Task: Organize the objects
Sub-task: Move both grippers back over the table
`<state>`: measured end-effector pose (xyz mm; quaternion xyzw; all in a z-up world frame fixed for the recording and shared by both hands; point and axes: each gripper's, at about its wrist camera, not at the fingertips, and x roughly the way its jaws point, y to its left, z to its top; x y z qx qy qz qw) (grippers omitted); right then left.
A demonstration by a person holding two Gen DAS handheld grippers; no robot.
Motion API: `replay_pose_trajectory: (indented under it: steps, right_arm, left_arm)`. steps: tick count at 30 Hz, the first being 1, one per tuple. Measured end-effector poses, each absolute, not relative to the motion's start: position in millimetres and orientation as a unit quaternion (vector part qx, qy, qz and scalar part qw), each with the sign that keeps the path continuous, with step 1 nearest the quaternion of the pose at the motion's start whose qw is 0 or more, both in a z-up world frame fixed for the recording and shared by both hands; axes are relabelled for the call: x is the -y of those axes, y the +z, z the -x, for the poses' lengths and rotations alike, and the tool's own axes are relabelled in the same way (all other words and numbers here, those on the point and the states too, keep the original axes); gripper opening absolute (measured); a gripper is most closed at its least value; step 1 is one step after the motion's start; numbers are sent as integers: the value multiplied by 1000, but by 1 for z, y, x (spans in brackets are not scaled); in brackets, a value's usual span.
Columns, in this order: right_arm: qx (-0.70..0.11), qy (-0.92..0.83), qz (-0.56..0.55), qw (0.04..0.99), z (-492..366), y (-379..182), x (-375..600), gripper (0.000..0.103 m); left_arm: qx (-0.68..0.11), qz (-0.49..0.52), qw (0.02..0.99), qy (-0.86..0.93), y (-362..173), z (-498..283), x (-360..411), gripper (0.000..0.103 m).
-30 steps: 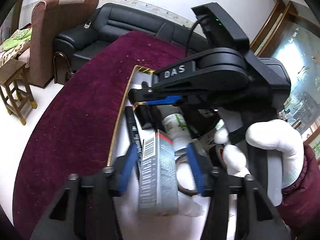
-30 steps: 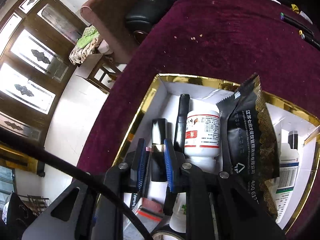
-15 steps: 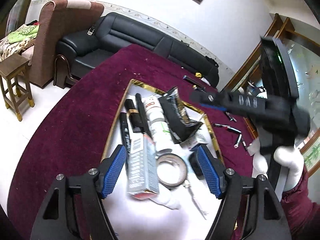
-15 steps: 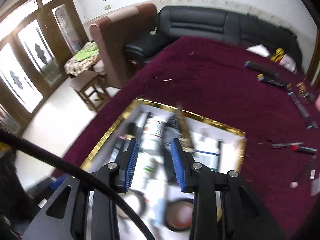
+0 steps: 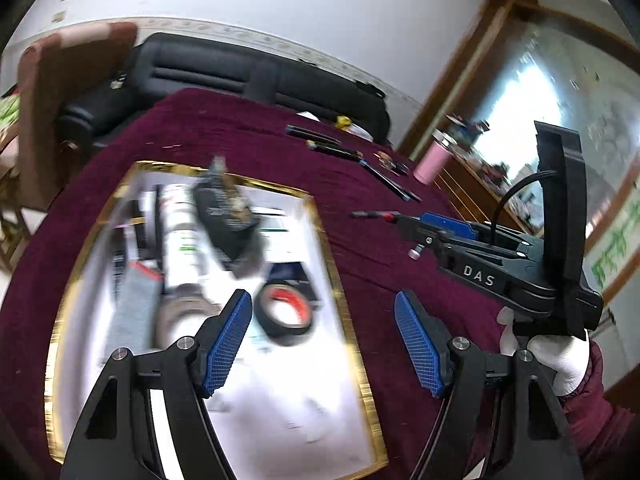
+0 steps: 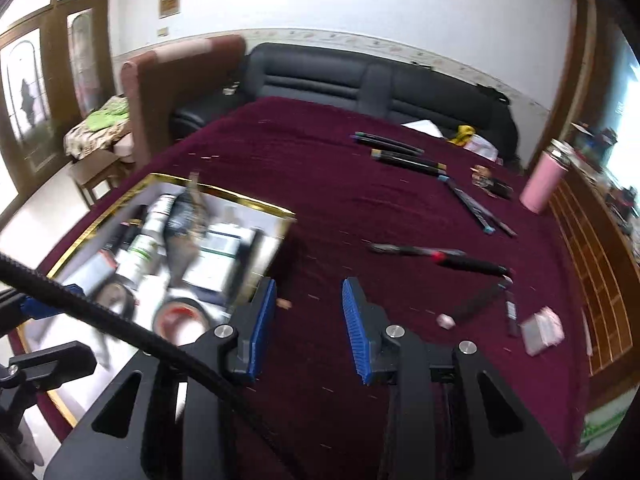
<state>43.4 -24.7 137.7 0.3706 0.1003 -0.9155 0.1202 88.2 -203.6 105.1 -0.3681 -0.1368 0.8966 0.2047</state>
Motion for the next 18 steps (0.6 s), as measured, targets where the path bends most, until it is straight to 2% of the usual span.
replay_pose_trajectory:
  steps: [6, 18]
  right_arm:
    - [-91, -924, -363, 76, -52, 139, -32, 37]
    - [-70, -925, -374, 25, -49, 125, -113, 38]
  left_arm:
    - [94, 386, 239, 886, 108, -86, 137, 68]
    - [35, 425, 274, 862, 98, -76, 46, 68]
